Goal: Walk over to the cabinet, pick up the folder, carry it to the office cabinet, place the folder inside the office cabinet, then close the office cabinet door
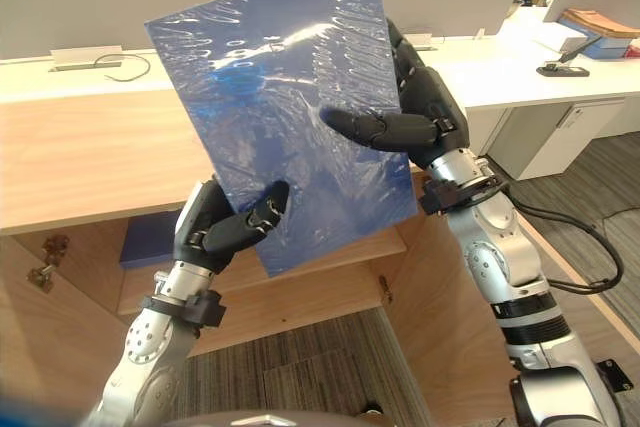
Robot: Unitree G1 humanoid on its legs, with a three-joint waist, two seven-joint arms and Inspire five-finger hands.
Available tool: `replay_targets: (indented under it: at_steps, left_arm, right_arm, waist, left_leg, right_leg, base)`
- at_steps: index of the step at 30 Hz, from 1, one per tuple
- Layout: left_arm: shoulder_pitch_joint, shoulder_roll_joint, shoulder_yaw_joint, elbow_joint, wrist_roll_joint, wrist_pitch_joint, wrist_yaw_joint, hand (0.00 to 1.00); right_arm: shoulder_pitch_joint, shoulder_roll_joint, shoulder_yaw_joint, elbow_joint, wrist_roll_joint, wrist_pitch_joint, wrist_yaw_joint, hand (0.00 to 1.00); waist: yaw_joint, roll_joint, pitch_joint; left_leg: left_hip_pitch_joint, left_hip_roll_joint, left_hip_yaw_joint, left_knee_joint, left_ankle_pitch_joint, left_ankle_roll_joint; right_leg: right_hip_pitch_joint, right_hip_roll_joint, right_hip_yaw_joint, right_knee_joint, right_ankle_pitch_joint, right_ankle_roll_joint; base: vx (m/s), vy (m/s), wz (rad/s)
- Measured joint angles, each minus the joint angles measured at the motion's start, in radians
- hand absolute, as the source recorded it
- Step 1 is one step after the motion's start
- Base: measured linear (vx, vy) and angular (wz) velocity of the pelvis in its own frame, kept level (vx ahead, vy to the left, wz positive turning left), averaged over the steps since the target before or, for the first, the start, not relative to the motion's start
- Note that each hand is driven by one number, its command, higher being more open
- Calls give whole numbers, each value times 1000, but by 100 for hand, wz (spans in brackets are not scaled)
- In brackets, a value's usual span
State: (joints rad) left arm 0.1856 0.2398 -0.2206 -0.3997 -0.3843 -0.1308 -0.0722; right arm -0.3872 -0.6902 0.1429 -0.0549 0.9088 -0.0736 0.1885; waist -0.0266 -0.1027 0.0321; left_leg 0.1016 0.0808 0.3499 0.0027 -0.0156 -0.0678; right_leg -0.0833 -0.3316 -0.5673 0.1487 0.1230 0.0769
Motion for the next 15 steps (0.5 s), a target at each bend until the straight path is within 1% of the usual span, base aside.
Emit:
replay_targets:
  at_steps: [3,7,10,12,13,14,15]
  left_arm:
    - [-37,10,-2,11,-2,0,1,0]
    - [-80,31,-6,12,-16,0,4,0]
    - [-87,36,-9,14,-26,0,5,0]
    - [-90,63,-15,19,-59,0,5,0]
    - [-102,81,-20,30,-78,0,4,0]
    - [-110,89,-23,39,-84,0,4,0]
    - [-130,114,-32,59,-106,0,4,0]
  right_arm:
    - [-19,-48,17,7,29,6,12,100]
    - [-68,-109,51,27,51,6,29,100]
    - [-84,-145,78,31,76,7,31,100]
    - [-87,-152,90,31,78,8,34,100]
    - [-88,-167,107,35,83,7,36,0]
    - [-94,-180,121,44,95,8,39,0]
    - [-110,-206,159,66,129,17,46,0]
  waist:
    - [-6,-2,-1]
    - [-5,-2,-1]
    - [-4,-2,-1]
    - [-5,-2,-1]
    - [-6,-2,-2]
    - [-6,-1,-2]
    - [-5,-1,-2]
  left_leg:
    - [2,-5,4,-1,-1,0]
    - [6,-5,12,-1,-3,-1]
    - [15,-6,21,-1,-6,-2]
    - [19,-4,26,0,-8,-1]
    - [20,-2,26,1,-11,-1]
    - [20,-2,26,1,-14,-4]
    - [20,-2,26,2,-16,-6]
  right_leg:
    - [0,-4,2,-2,4,5]
    - [1,-4,5,-2,5,5]
    - [3,-3,15,-5,8,5]
    - [5,-1,20,-7,9,5]
    - [8,-1,20,-9,10,5]
    - [10,-1,20,-11,10,6]
    - [14,0,19,-15,12,7]
  base:
    - [42,21,-2]
    - [10,3,-3]
    - [2,3,-8]
    - [-1,1,-9]
    - [-6,-4,-4]
    - [0,0,0]
    - [0,0,0]
